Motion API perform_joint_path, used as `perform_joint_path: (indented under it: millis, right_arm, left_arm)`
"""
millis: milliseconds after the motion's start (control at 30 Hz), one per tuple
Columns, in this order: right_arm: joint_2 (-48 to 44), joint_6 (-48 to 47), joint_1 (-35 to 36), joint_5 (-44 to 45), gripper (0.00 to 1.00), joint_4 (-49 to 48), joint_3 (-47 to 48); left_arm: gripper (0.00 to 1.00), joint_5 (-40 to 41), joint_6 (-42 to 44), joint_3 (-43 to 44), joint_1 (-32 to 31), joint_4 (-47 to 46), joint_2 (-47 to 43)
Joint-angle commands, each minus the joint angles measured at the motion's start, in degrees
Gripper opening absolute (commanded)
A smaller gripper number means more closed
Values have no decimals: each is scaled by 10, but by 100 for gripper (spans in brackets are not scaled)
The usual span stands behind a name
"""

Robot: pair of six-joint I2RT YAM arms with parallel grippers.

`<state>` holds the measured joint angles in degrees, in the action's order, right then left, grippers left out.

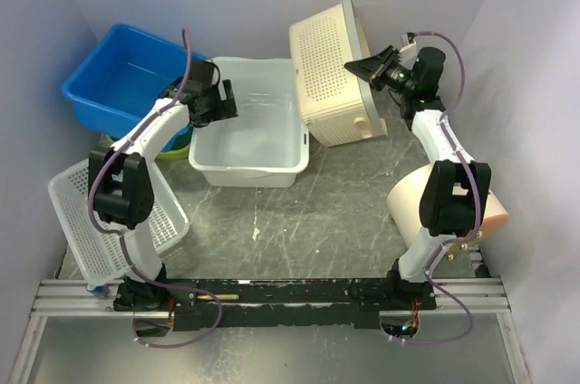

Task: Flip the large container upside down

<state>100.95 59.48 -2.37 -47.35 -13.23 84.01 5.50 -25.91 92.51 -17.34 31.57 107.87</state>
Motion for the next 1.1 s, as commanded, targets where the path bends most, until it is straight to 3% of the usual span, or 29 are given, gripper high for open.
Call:
perform_joint_path:
  millis: [0,267,567,667,867,967,1067]
  right_arm:
    - [16,133,29,-80,0,-175,-13]
    - [59,220,8,-77,0,-217,-33]
    - [64,123,-5,-37,0,-53,-41]
    - [52,80,-10,-15,25,-8,-40]
    - [29,-83,-12,65,65,176,38]
    - [26,-156,-12,93,78,257,82]
    - [26,-220,-12,127,81,328,127]
  left_arm:
    - [100,-17,14,-20,49,7,-36]
    - [100,-84,30,11,51,17,-61]
    - [99,-116,2,53,-17,3,-104]
    - [100,-139,-9,71,-53,-3,-100]
    - [100,-167,-38,110,-102,-22,-67]
    - [100,-184,-64,111,-109,-50,-48]
    - [99,-204,-89,115,-109,-84,-28]
